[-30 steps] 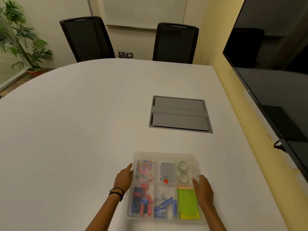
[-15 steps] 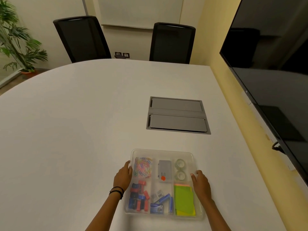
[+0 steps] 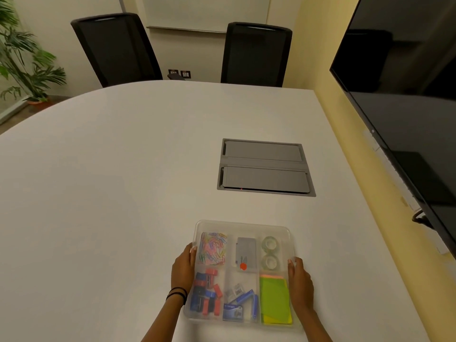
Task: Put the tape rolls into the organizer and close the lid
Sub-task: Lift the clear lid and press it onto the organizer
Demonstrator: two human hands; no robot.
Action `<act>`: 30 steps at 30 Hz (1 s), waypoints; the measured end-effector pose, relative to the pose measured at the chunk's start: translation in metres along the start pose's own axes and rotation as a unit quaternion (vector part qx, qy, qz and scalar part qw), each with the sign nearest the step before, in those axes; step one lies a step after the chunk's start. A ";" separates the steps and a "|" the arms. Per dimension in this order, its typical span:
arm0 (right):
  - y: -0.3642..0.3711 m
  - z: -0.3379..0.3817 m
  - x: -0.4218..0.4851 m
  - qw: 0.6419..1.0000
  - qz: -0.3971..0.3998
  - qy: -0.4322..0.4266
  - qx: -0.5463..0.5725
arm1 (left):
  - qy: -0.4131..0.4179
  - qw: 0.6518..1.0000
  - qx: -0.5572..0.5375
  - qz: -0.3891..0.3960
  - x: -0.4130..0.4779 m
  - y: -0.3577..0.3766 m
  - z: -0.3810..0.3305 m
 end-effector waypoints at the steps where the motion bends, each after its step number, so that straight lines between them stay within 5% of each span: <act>1: 0.000 0.000 0.000 1.000 -0.002 -0.001 0.000 | 0.001 1.000 -0.001 0.000 0.001 0.000 0.001; 30: 0.013 -0.009 0.008 0.991 0.034 0.066 0.107 | 0.005 1.000 -0.007 -0.001 0.005 0.003 0.015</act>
Point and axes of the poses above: each hand's wrist, its own x-axis towards the middle knuckle, its own y-axis out of the palm, z = x × y, the point moved 5 cm from there along x, towards the middle knuckle, and after that the axes turned 11 degrees about -x, right-handed, at the moved point
